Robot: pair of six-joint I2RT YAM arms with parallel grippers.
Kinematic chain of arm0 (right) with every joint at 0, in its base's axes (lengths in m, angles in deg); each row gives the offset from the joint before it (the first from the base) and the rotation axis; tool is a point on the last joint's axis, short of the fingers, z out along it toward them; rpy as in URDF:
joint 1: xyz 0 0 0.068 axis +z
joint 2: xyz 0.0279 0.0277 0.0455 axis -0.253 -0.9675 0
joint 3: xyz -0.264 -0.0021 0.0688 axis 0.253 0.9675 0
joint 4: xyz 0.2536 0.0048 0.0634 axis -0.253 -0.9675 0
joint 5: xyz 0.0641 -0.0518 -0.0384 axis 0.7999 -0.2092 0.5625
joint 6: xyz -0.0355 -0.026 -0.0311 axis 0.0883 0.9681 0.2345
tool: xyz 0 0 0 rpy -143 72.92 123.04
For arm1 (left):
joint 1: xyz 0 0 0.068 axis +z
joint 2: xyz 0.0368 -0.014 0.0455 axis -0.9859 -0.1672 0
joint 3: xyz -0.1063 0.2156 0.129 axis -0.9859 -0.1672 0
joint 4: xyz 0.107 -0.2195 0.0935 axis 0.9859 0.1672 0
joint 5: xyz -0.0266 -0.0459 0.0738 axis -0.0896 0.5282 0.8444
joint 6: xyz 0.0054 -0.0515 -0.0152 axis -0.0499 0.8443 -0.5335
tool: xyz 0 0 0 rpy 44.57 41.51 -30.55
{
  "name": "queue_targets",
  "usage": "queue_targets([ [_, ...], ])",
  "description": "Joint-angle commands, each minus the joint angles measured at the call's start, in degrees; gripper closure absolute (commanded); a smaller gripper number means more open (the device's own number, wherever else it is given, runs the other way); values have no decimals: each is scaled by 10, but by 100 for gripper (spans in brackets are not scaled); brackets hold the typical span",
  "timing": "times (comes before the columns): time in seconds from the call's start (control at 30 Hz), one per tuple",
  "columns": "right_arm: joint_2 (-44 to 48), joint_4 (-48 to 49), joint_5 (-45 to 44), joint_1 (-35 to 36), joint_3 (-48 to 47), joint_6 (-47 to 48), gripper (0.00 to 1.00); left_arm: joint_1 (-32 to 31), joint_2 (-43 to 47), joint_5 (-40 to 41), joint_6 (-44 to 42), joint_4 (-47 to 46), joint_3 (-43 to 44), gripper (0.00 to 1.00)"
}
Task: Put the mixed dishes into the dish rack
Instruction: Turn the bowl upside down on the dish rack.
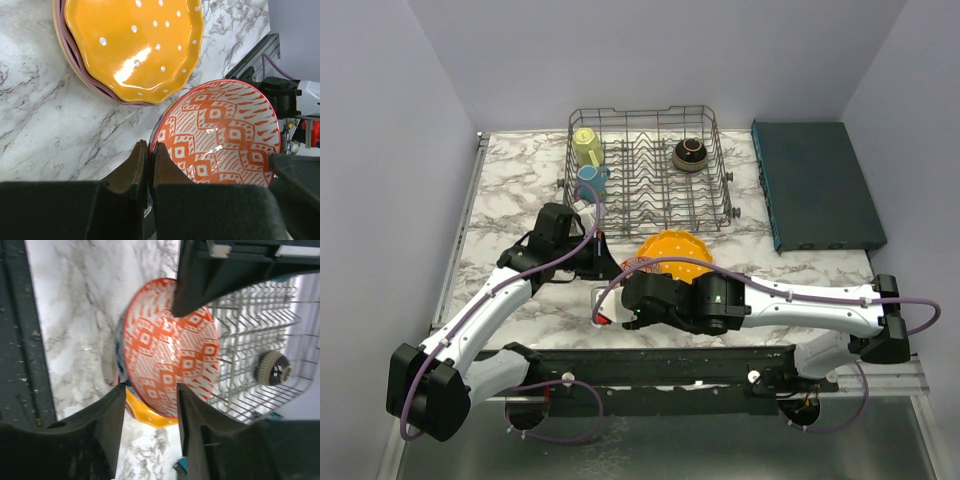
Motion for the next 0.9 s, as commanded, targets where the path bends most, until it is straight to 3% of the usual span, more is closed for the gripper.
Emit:
queue_targets([
  [0.0, 38, 53, -73, -2, 28, 0, 49, -2, 10, -24, 3, -11, 3, 100],
  [0.13, 67, 104, -104, -1, 55, -15, 40, -2, 11, -23, 3, -11, 3, 100],
  [0.33, 111, 184, -159, -2, 96, -47, 38, -2, 11, -20, 2, -11, 4, 100],
  [0.47, 129, 229, -210, -9, 106, -92, 30, -2, 8, -17, 2, -10, 3, 100],
  [0.67, 87, 143, -212, -90, 54, -226, 30, -1, 13, 1, 2, -10, 5, 100],
  [0.87, 105, 163, -162, -154, 51, -284, 22, -1, 22, 28, 11, -9, 5, 100],
])
